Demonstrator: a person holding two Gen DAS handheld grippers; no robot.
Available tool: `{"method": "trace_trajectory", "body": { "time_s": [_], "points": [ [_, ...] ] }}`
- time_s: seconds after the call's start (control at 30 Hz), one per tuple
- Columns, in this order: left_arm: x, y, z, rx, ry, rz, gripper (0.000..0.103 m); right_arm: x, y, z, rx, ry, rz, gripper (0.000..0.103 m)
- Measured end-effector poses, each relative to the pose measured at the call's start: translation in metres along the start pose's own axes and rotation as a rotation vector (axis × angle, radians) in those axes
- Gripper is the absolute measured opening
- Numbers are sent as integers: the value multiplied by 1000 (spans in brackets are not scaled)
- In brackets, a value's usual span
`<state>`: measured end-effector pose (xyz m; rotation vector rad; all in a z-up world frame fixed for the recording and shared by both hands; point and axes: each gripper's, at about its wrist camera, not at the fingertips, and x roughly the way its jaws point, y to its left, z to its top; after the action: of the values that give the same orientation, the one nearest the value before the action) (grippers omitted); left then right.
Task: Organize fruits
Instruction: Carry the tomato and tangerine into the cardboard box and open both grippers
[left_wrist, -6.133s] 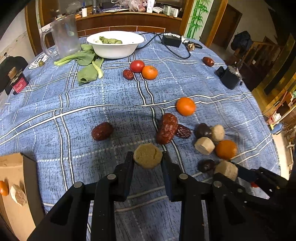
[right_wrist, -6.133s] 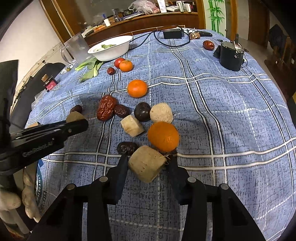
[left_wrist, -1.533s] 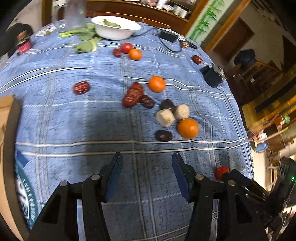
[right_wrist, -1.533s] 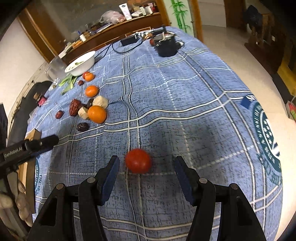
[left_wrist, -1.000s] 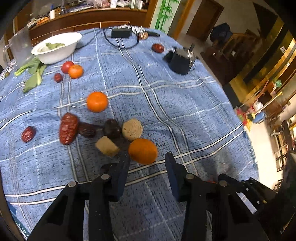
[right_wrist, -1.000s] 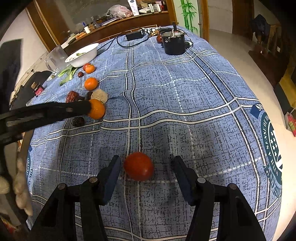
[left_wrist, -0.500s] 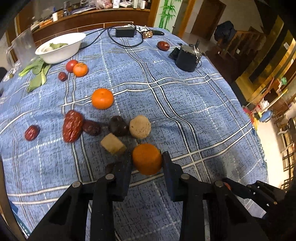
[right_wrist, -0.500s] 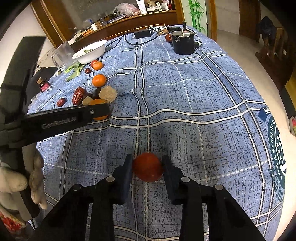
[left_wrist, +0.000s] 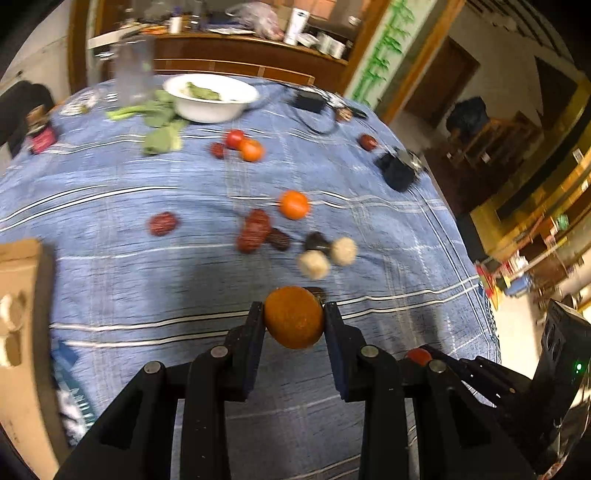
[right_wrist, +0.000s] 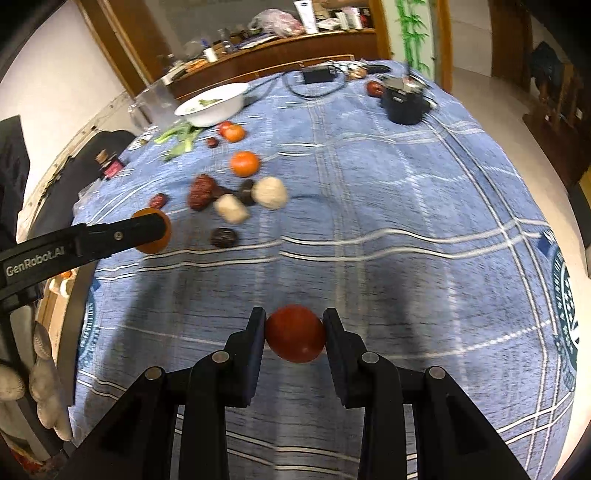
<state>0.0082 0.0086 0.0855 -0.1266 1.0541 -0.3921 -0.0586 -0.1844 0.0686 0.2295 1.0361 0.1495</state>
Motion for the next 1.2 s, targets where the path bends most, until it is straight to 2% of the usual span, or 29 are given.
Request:
{"method": "trace_trajectory", "body": {
  "time_s": [0.2, 0.43, 0.7, 0.93, 1.1, 1.2],
  "points": [
    [-33, 66, -14, -100, -27, 70, 31, 6, 54, 7, -83, -4, 50, 34],
    [-81, 156, -33, -235, -72, 173, 31, 21, 137, 17, -200, 7, 149, 34],
    [-108, 251, -62, -385, -58, 258, 31, 50, 241, 19, -339, 80, 286, 35],
    [-104, 289, -75, -409, -25, 296, 31, 81, 306, 9, -412, 147, 334, 35],
    [-104, 303, -82, -413, -15, 278, 31, 96, 333, 0, -459, 163, 327, 35],
    [-104, 302, -81, -378, -8, 292, 32, 105, 342, -4, -475, 178, 318, 35]
  ]
}}
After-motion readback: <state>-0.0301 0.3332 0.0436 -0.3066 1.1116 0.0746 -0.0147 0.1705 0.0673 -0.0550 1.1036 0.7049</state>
